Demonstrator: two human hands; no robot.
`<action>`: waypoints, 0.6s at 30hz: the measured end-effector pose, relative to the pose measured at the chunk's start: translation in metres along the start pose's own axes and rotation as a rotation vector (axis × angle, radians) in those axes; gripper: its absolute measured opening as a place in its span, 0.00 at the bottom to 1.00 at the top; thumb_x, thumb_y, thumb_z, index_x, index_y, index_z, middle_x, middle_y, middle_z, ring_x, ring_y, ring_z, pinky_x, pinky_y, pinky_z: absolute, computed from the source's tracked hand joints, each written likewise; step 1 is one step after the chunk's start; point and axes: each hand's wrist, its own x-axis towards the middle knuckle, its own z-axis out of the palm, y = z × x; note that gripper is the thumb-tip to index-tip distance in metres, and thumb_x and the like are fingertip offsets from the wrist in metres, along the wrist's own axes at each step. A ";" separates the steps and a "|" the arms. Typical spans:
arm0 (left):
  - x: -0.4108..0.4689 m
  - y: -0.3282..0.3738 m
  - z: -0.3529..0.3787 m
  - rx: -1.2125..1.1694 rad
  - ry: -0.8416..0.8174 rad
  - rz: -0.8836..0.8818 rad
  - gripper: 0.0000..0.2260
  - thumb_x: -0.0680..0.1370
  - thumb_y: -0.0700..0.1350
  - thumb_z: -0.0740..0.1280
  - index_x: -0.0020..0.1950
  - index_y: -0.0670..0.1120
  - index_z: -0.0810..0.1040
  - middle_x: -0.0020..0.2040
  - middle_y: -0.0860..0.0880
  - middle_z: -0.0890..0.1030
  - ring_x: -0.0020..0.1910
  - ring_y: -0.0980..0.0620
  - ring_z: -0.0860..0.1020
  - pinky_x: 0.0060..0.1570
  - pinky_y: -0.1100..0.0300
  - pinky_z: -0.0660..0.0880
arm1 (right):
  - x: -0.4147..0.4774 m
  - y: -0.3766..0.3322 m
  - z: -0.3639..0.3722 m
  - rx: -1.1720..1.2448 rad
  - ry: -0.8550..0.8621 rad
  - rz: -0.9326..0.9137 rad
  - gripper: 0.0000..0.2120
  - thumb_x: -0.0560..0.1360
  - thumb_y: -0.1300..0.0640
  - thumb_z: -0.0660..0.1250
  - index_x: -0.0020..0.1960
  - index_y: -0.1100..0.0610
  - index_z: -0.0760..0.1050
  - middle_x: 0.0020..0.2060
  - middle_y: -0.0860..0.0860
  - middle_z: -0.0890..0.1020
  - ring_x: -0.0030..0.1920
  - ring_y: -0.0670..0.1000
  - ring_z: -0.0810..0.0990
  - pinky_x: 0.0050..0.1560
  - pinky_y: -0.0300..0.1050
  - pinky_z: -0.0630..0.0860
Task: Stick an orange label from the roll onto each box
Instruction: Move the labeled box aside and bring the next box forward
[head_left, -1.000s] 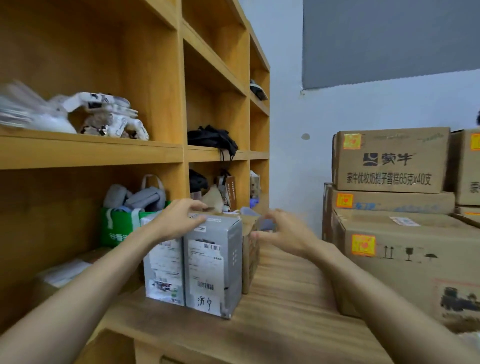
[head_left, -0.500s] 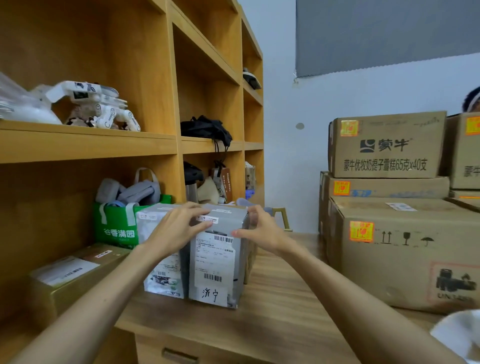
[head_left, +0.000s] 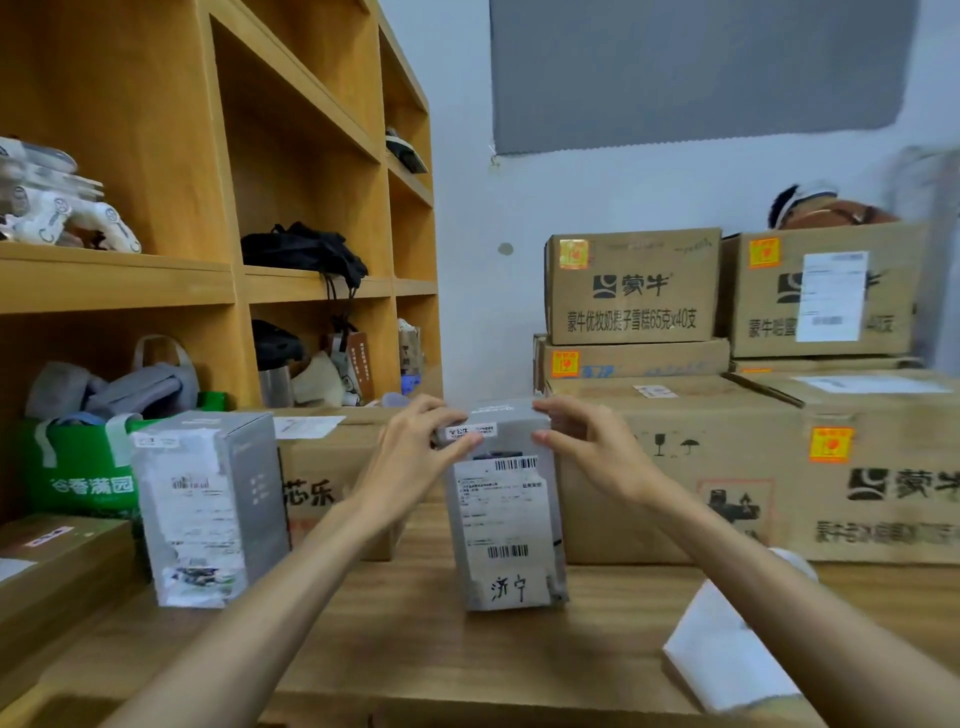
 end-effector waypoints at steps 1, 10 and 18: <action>0.002 0.008 0.009 -0.018 -0.013 0.014 0.19 0.77 0.56 0.70 0.64 0.48 0.81 0.58 0.54 0.77 0.54 0.57 0.75 0.58 0.57 0.75 | -0.007 0.005 -0.011 -0.009 0.017 0.003 0.20 0.76 0.56 0.70 0.68 0.54 0.75 0.58 0.45 0.80 0.58 0.41 0.78 0.58 0.36 0.76; 0.007 0.053 0.071 -0.111 -0.045 0.124 0.16 0.79 0.50 0.71 0.66 0.49 0.81 0.59 0.52 0.77 0.59 0.54 0.75 0.59 0.51 0.76 | -0.051 0.043 -0.072 -0.034 0.124 0.078 0.17 0.76 0.57 0.71 0.65 0.48 0.77 0.58 0.43 0.81 0.58 0.36 0.78 0.56 0.29 0.72; 0.005 0.057 0.078 -0.052 -0.041 0.148 0.16 0.79 0.49 0.70 0.67 0.50 0.79 0.61 0.52 0.76 0.62 0.53 0.73 0.62 0.50 0.73 | -0.058 0.048 -0.075 -0.061 0.121 0.072 0.17 0.78 0.56 0.69 0.67 0.50 0.75 0.57 0.42 0.80 0.57 0.34 0.77 0.57 0.30 0.72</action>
